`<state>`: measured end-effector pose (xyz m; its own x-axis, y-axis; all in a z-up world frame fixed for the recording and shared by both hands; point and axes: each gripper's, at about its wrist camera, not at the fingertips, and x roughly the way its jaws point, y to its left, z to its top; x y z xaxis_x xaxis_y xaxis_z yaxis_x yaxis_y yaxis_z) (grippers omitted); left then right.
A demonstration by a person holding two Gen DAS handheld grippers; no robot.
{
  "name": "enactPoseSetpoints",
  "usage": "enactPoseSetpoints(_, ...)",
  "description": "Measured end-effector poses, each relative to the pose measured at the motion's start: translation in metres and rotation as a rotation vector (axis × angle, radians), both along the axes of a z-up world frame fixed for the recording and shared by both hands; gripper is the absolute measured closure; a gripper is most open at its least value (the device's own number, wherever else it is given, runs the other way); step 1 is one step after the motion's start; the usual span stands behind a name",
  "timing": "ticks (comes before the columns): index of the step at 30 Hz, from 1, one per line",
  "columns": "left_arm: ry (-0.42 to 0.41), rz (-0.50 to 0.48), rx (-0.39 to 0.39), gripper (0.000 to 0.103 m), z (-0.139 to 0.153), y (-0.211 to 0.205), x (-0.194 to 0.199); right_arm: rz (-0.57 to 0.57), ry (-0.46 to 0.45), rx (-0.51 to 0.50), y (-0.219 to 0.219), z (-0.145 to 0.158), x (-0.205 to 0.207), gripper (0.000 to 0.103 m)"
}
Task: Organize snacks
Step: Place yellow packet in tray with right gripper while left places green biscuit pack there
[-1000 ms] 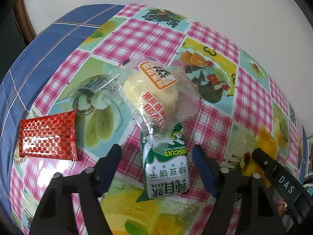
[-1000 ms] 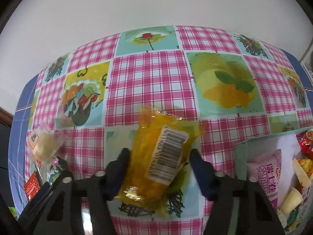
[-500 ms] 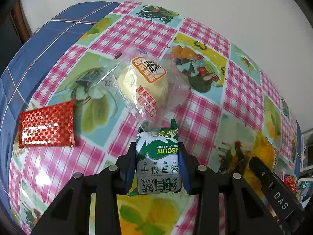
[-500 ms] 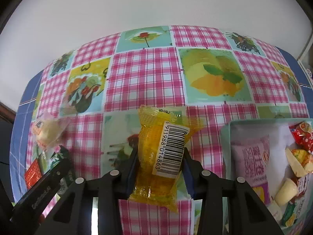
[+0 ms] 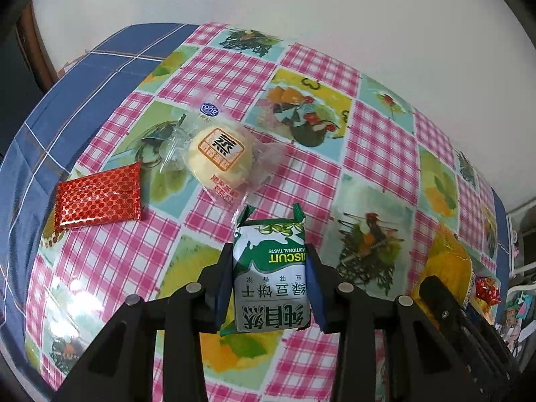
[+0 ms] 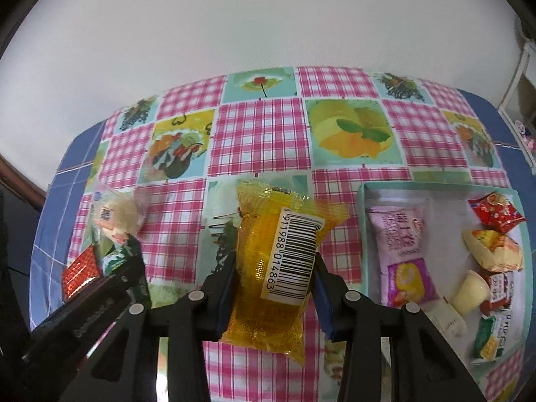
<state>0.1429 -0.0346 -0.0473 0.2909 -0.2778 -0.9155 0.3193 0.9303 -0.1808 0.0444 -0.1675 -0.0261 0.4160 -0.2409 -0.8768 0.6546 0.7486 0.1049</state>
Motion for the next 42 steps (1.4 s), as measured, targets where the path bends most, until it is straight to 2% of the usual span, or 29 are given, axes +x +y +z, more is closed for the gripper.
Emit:
enactPoseSetpoints(13,-0.077,-0.045,-0.011,0.062,0.032,0.000,-0.036,-0.010,-0.038,-0.009,0.009,0.019,-0.043,0.059)
enactPoseSetpoints(22,-0.103,-0.109,-0.040,0.062,0.050,-0.016,-0.065,-0.057,-0.032,0.003,-0.007,0.021,-0.079,0.059)
enactPoseSetpoints(25,-0.078,-0.131,-0.069,0.062,0.050,-0.024,-0.073,-0.080,-0.038,0.014,-0.018,0.023,-0.092,0.059)
enactPoseSetpoints(32,-0.059,-0.192,-0.080,0.062,0.049,-0.050,-0.098,-0.161,-0.032,0.010,-0.054,0.030,-0.125,0.059)
enactPoseSetpoints(42,-0.080,-0.368,-0.053,0.062,0.051,-0.104,-0.155,-0.327,-0.028,0.038,-0.112,0.028,-0.190,0.059)
